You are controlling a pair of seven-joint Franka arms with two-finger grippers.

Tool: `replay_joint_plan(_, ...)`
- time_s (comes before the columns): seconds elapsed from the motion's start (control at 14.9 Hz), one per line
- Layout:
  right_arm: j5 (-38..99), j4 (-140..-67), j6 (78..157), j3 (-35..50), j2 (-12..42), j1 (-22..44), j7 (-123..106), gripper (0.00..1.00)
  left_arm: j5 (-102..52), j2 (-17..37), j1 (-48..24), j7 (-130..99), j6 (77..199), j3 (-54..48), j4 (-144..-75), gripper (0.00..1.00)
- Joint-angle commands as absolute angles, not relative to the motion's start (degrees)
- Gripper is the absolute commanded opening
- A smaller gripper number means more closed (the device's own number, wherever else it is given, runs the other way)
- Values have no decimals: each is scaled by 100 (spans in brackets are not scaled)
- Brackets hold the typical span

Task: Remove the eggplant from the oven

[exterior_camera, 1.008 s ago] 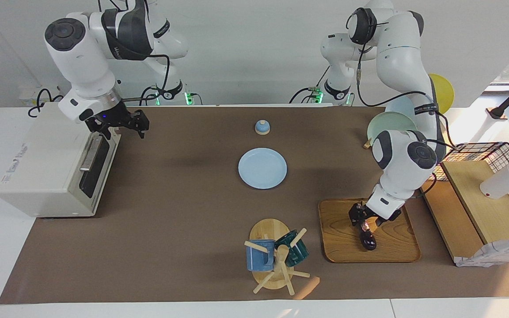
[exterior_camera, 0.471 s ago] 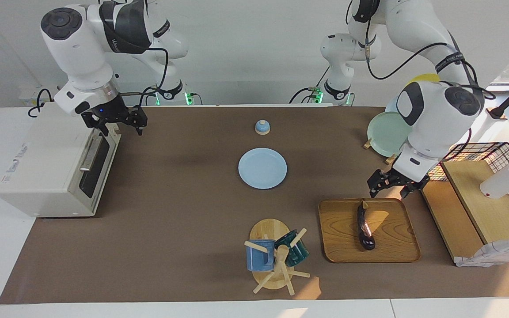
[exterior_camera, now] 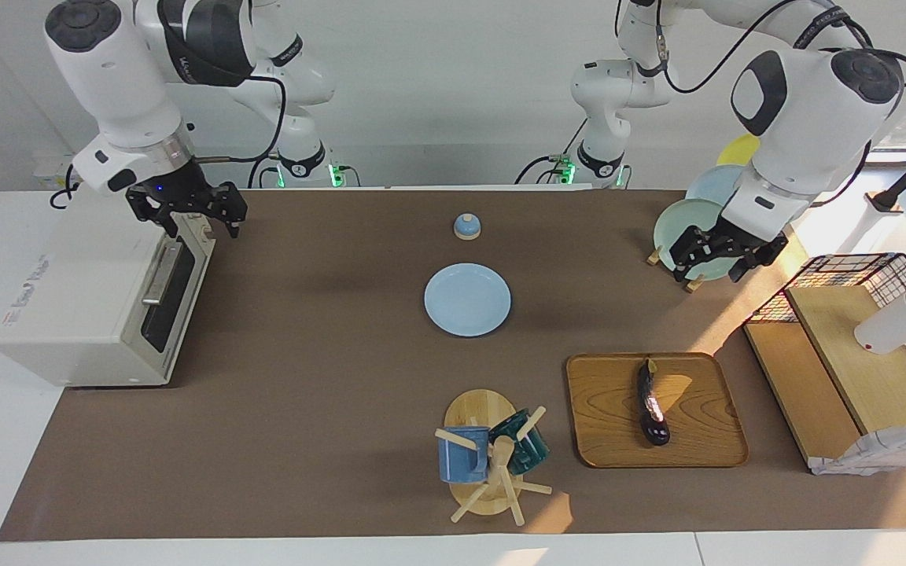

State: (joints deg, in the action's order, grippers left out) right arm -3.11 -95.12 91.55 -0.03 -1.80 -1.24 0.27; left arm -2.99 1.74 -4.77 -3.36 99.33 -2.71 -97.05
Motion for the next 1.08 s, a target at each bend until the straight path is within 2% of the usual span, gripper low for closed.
replay_joint_plan(0.0,-132,-9431,8983,17,-202,-167,44,100,-193,-307,-492,-693,9976,-308,-10397,100)
replay_joint_plan(0.27,-132,-9457,8956,35,-220,-158,18,100,-176,-334,-518,-730,9582,-290,-10258,100)
replay_joint_plan(0.54,-132,-9457,8965,26,-220,-202,26,100,9,-220,-483,-142,8808,-299,-9529,100)
replay_joint_plan(1.01,-132,-9457,8965,26,-220,-202,26,100,18,-290,-255,-114,8842,-360,-9686,100)
